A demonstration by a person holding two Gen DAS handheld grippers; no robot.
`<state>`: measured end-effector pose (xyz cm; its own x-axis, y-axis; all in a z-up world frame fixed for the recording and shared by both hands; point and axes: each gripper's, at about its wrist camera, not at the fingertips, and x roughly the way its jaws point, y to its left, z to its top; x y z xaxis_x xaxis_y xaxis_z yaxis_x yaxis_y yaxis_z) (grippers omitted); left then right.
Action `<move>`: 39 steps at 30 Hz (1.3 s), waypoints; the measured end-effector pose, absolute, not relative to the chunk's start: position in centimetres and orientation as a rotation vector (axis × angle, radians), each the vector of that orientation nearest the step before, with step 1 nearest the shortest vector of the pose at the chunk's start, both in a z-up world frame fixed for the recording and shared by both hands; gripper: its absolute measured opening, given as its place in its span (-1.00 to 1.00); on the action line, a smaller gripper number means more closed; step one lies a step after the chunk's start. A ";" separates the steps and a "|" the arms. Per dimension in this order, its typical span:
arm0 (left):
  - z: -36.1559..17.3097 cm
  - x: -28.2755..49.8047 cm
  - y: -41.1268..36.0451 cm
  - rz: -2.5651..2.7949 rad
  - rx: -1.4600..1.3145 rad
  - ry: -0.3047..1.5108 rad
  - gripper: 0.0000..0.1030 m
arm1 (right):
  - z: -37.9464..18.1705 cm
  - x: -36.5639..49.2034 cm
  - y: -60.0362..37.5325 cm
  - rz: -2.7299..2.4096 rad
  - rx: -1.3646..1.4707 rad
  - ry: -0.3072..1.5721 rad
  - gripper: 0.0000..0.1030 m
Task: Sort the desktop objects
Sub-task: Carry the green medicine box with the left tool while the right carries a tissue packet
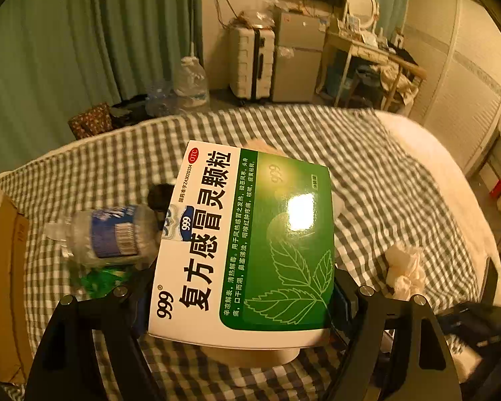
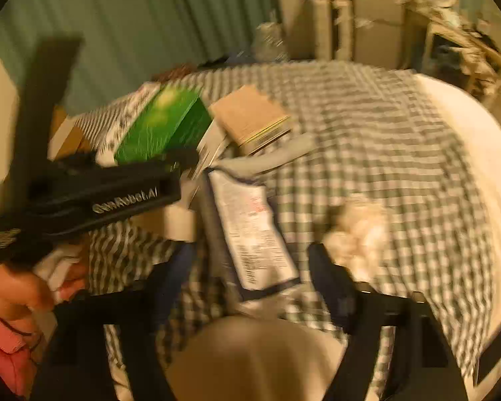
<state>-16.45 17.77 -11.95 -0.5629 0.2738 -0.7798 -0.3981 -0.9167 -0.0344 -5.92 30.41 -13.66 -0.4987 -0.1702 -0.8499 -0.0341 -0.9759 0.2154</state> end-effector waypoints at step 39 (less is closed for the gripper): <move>7.6 -4.0 1.9 2.865 -0.752 0.071 0.62 | 6.4 -1.4 18.8 -2.815 1.066 -0.111 -0.85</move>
<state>-4.00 1.91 7.64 -0.8563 0.1603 -0.4909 -0.1843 -0.9829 0.0006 -1.36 18.84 6.40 -0.7421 -0.1465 -0.6541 0.0944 -0.9889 0.1143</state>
